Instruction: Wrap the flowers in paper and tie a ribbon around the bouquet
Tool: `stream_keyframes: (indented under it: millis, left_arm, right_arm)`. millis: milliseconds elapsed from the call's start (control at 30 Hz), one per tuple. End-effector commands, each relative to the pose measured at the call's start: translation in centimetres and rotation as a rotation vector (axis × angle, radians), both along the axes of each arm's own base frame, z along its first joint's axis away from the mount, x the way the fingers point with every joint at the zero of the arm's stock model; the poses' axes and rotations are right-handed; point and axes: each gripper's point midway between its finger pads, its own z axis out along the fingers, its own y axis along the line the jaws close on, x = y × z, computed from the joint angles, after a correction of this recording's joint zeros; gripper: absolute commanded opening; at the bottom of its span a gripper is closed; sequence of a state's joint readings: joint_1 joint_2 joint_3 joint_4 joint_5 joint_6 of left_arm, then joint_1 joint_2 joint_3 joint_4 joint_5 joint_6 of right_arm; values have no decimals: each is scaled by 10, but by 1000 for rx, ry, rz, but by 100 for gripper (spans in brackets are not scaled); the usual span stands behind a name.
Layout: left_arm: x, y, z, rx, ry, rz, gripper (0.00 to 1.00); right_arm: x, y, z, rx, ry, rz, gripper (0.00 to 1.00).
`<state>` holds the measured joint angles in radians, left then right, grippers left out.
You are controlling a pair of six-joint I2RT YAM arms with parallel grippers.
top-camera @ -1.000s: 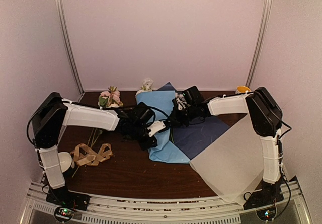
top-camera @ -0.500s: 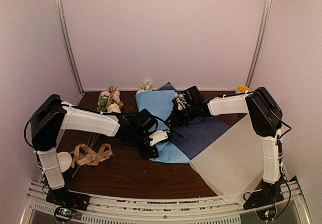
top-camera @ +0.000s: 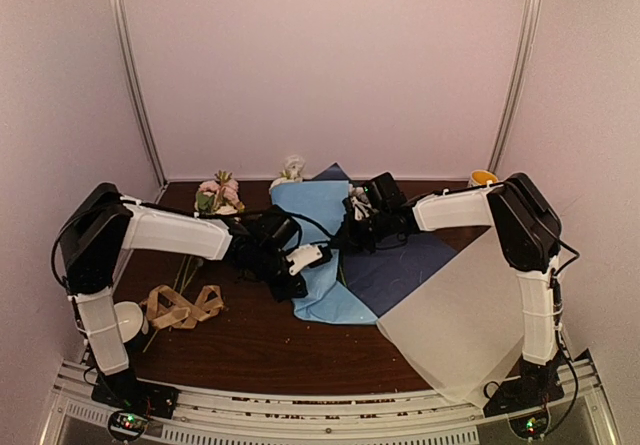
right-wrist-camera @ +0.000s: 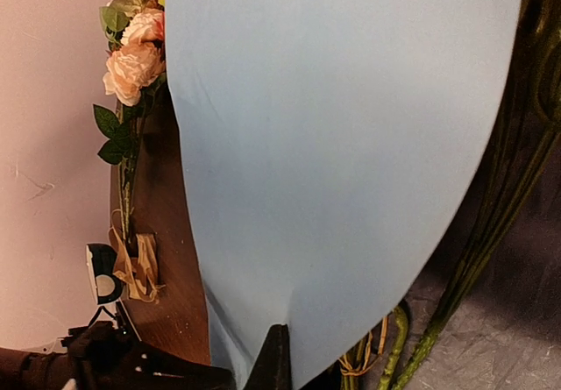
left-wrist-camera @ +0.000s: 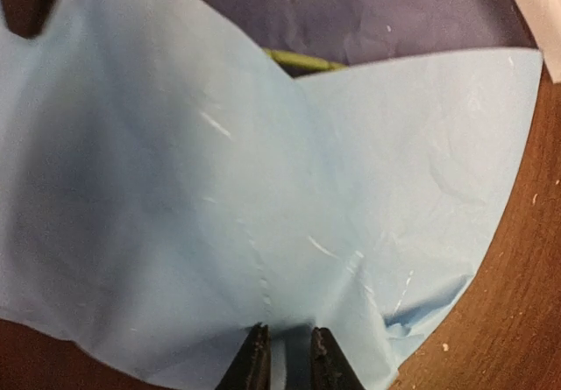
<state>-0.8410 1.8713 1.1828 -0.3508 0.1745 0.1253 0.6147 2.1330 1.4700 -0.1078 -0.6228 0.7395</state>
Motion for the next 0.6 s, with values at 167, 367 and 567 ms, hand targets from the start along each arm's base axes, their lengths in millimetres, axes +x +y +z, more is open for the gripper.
stream_keyframes:
  millis: [167,367,567]
  left_arm:
    - [-32,-8,-43,101,71,-79,20]
    - [-37,-3,-53,134,104,-78,17]
    - [-37,-5,-51,131,101,-86,18]
  right_arm:
    - [16,-8,-7,-61,-7,-47,0]
    - [27,-21,-1,-63,-3,-101,14]
    - [-9,-2,19,107,49,12,29]
